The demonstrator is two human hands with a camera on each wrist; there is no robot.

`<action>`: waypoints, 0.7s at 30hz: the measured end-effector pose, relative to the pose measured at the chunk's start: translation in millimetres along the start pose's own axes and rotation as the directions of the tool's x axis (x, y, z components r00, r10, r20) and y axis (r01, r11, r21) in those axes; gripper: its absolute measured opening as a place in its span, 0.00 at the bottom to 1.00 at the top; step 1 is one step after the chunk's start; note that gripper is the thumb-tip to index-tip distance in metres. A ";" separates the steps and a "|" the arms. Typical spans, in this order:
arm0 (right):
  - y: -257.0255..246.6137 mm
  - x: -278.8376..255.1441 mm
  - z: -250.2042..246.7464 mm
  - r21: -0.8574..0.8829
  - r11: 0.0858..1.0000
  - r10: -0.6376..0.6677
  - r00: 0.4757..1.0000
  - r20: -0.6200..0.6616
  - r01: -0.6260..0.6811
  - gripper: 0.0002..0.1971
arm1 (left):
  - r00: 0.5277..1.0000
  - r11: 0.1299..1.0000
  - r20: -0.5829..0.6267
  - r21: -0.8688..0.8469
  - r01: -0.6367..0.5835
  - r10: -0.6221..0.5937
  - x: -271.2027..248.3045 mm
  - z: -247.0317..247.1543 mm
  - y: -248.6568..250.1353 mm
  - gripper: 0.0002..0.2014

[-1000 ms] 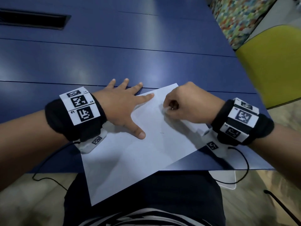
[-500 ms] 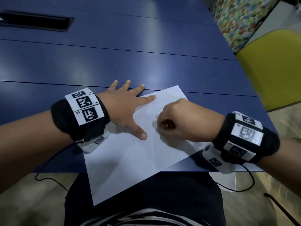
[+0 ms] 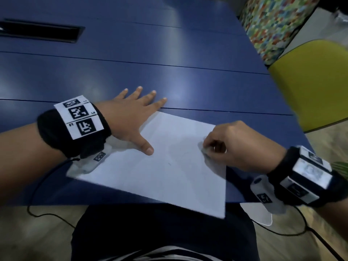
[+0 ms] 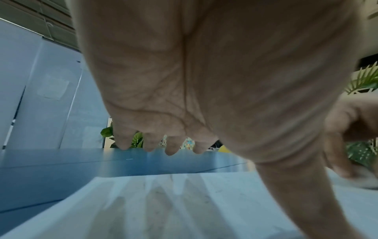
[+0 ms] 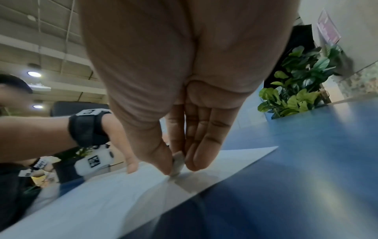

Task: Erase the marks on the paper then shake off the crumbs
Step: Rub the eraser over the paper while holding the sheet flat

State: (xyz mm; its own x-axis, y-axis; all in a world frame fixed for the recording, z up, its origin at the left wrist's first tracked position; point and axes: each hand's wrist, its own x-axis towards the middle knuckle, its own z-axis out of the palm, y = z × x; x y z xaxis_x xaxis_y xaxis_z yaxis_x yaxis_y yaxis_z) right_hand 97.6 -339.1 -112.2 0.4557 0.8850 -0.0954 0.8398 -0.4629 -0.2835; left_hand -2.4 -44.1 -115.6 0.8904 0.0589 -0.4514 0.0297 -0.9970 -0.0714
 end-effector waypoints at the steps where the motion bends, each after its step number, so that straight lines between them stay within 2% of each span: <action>1: -4.8 -7.0 3.3 0.017 1.000 -0.016 1.000 0.016 0.015 0.07 | 1.000 1.000 -0.002 0.006 -0.005 0.005 -2.2 -1.0 -2.0 0.73; 5: -22.5 -20.7 8.5 0.068 0.997 -0.038 0.998 0.056 0.034 0.07 | 0.997 0.993 -0.011 -0.085 -0.079 0.078 -19.5 -4.3 13.3 0.61; 9: -25.8 -4.4 -3.3 0.088 0.996 -0.016 1.000 0.020 0.014 0.06 | 0.991 0.991 0.044 -0.056 -0.124 0.126 -33.6 3.9 43.9 0.66; 14: -24.4 33.7 0.3 0.049 0.998 -0.035 0.999 0.004 0.035 0.04 | 0.996 0.995 0.007 0.020 -0.094 0.094 -34.6 10.2 55.5 0.67; 17: -26.5 38.0 6.2 0.034 0.999 -0.034 0.999 -0.013 0.034 0.05 | 0.996 0.996 -0.013 0.019 -0.093 0.093 -33.9 12.1 54.5 0.68; 21: -40.9 29.1 11.2 -0.013 0.992 -0.126 0.988 0.088 0.128 0.08 | 0.995 0.995 -0.020 0.023 -0.098 0.099 -31.9 14.6 52.4 0.69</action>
State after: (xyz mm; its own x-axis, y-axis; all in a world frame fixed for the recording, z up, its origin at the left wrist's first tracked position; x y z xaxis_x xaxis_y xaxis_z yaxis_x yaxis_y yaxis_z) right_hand 73.2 -293.9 -114.0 0.3182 0.9372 -0.1426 0.8948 -0.3466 -0.2814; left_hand -35.8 -97.5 -117.9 0.8980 -0.0411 -0.4381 -0.0685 -0.9965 -0.0470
